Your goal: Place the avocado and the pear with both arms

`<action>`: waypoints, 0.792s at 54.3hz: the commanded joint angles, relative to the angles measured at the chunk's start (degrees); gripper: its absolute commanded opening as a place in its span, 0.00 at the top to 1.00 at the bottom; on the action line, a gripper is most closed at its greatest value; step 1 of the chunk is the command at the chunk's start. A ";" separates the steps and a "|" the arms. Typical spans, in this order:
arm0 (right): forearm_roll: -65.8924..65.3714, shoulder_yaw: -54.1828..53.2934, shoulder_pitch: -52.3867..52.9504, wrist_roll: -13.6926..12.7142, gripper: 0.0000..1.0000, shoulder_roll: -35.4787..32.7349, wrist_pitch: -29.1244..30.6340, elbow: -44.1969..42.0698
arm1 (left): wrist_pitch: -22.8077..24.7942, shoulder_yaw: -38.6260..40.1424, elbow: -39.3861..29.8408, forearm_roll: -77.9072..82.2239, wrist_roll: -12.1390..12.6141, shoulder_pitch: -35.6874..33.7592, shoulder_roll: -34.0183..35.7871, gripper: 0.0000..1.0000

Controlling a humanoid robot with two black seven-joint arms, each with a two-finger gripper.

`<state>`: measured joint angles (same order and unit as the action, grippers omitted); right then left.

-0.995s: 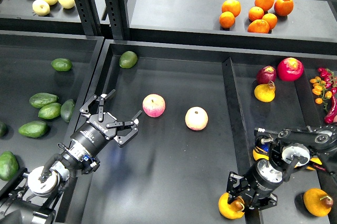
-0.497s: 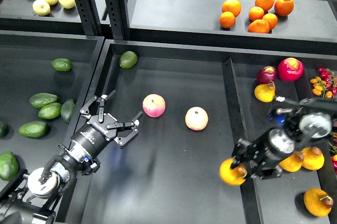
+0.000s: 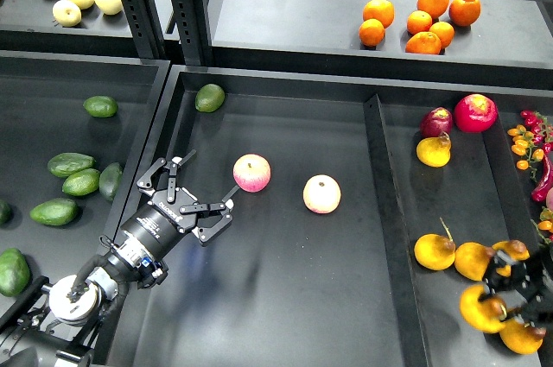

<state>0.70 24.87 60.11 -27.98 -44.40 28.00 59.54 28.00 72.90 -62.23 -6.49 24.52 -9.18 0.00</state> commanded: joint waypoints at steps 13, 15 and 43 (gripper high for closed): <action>-2.28 -2.54 -5.79 -0.02 0.78 2.21 0.00 -3.46 | 0.00 -0.30 0.00 0.25 0.00 0.04 0.00 0.01; -2.28 -2.98 -6.05 -0.02 0.78 2.56 0.00 -3.99 | 0.00 -0.30 0.00 0.33 0.00 0.04 0.00 0.01; -2.28 -6.06 -8.34 -0.02 0.75 8.89 0.00 -10.05 | 0.00 -0.22 -0.44 0.33 0.00 0.04 0.00 0.01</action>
<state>-1.59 18.87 51.92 -28.00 -36.04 28.00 50.24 28.00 72.64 -62.46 -6.15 24.52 -9.17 0.00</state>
